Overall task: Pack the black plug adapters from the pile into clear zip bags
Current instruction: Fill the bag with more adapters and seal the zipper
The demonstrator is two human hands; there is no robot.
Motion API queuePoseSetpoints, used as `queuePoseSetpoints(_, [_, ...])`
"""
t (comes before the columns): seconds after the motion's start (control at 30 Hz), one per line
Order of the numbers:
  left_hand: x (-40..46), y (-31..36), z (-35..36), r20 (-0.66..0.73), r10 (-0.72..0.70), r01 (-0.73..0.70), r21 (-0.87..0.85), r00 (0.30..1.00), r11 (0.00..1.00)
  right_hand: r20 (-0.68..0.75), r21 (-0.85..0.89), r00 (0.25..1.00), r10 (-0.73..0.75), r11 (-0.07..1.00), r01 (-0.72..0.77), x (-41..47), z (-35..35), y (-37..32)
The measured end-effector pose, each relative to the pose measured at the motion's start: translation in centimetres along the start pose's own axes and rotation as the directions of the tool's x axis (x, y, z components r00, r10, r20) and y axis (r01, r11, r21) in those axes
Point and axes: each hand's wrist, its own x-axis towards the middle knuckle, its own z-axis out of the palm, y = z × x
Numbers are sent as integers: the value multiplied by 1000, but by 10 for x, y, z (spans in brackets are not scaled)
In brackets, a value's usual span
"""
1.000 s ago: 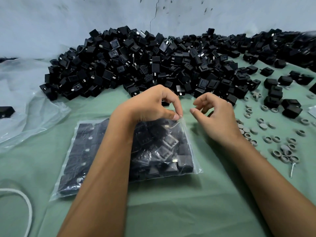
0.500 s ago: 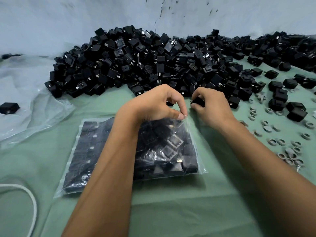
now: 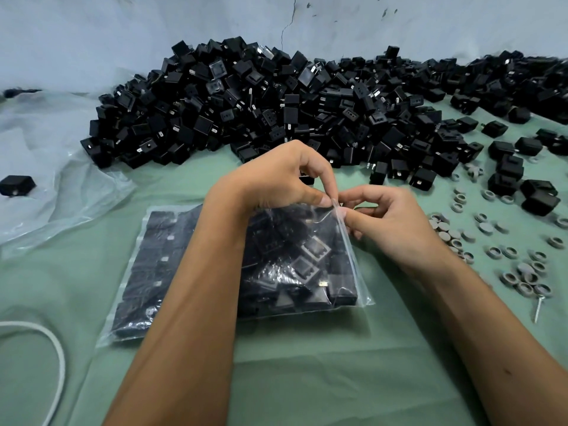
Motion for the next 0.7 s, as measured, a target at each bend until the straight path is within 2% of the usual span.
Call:
queuePoseSetpoints(0.07, [0, -1, 0, 0, -11, 11, 8, 1000, 1000, -6, 4, 1000, -30, 1000, 30, 1, 0, 0])
queuePoseSetpoints(0.17, [0, 0, 1, 3, -2, 2, 7, 1000, 1000, -77, -117, 992, -102, 989, 93, 3, 0, 1])
queuePoseSetpoints(0.3, [0, 0, 1, 1, -2, 2, 13, 1000, 1000, -137, -174, 983, -119, 980, 94, 3, 4, 3])
queuePoseSetpoints(0.5, [0, 3, 2, -6, 18, -18, 5, 1000, 1000, 2, -71, 993, -117, 991, 117, -3, 13, -1])
queuePoseSetpoints(0.7, [0, 3, 1, -9, 20, -20, 5, 1000, 1000, 34, -31, 994, -106, 994, 107, -1, 9, -1])
